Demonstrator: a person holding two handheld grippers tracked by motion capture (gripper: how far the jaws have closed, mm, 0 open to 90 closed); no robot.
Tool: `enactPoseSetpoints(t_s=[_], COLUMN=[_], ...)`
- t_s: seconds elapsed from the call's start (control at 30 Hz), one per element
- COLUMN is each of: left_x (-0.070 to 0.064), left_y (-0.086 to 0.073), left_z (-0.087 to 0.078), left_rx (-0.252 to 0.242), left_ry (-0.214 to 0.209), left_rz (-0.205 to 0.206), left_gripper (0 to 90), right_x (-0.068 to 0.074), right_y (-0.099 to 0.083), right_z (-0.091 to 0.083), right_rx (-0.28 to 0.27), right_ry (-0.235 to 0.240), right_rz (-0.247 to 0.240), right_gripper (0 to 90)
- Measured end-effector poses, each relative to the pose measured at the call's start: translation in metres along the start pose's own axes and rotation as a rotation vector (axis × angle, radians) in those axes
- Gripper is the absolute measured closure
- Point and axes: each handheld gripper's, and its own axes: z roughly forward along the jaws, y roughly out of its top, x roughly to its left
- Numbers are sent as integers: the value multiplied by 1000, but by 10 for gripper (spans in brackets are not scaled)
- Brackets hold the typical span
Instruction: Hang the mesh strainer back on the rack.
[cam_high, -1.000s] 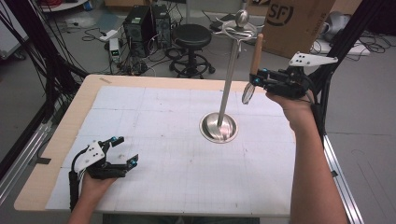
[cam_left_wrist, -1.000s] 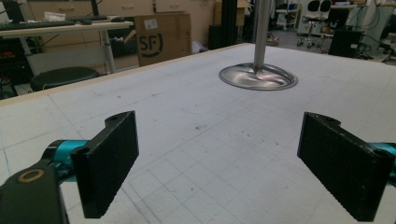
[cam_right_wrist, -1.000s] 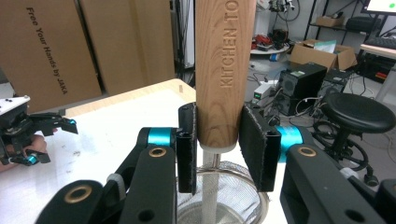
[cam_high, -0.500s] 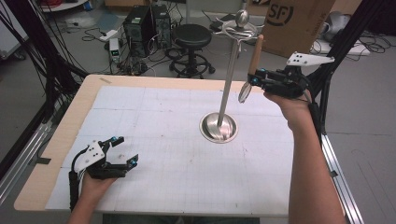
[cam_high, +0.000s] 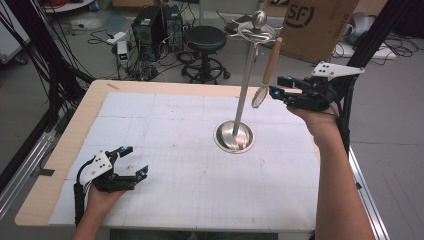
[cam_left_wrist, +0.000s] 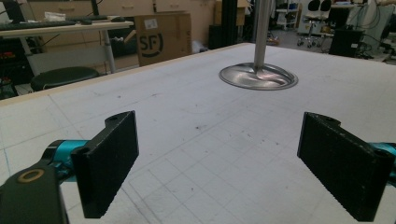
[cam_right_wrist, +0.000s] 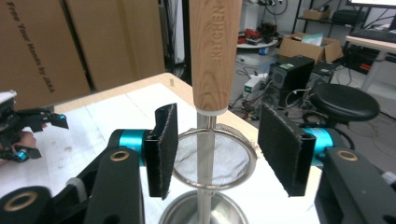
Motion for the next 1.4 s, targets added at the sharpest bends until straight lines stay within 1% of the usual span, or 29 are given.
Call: enactPoseSetpoints(t_s=[0.13,0.3,0.37,0.57,0.8,0.87,1.1,1.27,1.4], left_x=[0,0,0,0,0,0,0,0,0], left_y=[0,0,0,0,0,0,0,0,0], left_z=[0,0,0,0,0,0,0,0,0], left_rx=[0,-2,0,0,-2,-2,-2,-2,-2], left_ry=[0,0,1,2,0,0,0,0,-2], left_rz=[1,0,0,-2,0,-2,-1,-1,-1], left_gripper=[130,130,130,130,130,130,130,130,130], right_x=[6,11,14,22,30,32,40,44,46], right_y=[-6,-15,-18,-30,-50,-57,-80,-96,-105], right_z=[-6,-12,-14,-17,-15,-16,-16,-13,-11], right_rx=[-15,-37,-41,-50,-40,-46,-64,-63,-65], right_ry=[-6,-4,-6,0,16,17,16,15,12], right_rz=[-8,2,-3,-18,-18,-18,2,14,24], right_gripper=[423,389,368,343,326,316,287,275,260])
